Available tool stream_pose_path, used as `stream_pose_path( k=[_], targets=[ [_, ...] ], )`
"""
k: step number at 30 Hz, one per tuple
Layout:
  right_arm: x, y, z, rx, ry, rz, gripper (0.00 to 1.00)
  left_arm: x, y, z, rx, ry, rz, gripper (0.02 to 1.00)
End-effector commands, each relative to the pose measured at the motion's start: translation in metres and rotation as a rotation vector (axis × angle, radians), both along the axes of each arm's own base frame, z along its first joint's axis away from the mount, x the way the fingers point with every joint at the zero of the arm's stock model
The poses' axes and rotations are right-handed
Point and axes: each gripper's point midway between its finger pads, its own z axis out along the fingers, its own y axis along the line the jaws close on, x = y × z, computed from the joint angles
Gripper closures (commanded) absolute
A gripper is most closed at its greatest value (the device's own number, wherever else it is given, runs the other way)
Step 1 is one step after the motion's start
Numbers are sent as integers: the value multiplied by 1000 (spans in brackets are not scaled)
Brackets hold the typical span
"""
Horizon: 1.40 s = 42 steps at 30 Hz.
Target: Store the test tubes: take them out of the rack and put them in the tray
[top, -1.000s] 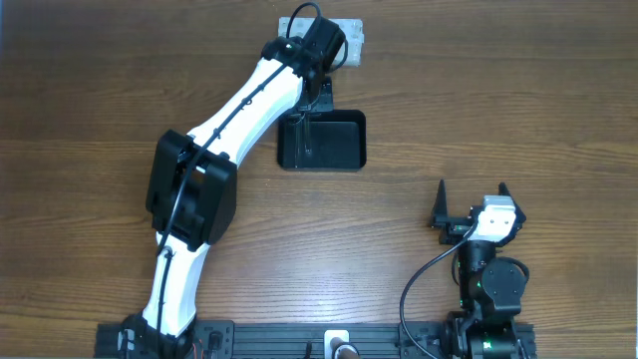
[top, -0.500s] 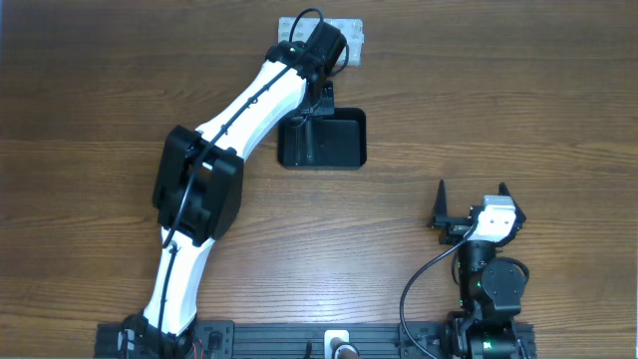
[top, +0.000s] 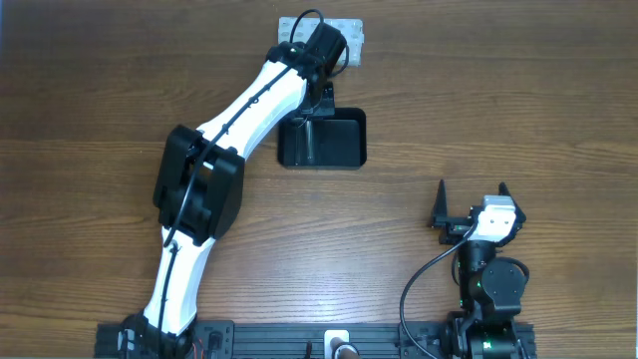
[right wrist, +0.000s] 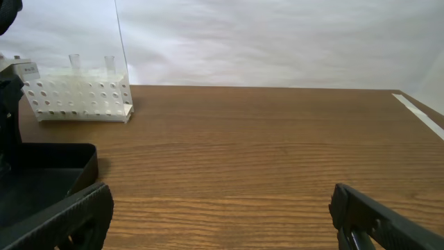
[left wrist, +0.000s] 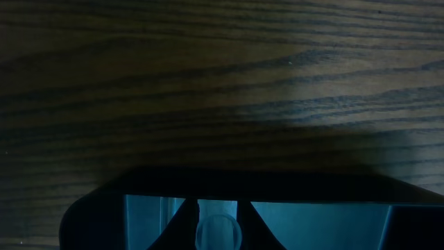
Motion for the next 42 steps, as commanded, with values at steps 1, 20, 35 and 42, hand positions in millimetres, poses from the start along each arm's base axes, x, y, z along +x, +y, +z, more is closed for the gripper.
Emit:
stream_pose_path(
  k=[1, 20, 35, 42],
  targets=[
    [0, -1, -1, -4, 0, -3, 7, -1, 3, -12, 8, 22, 14, 814],
    [0, -1, -2, -4, 0, -3, 9, 31, 36, 247, -53, -628, -30, 470],
    [0, -1, -2, -4, 0, -3, 9, 42, 61, 394, 42, -1135, -321, 152],
    [0, -1, -1, -4, 0, -3, 7, 48, 92, 392, -14, -1192, -343, 69]
  ],
)
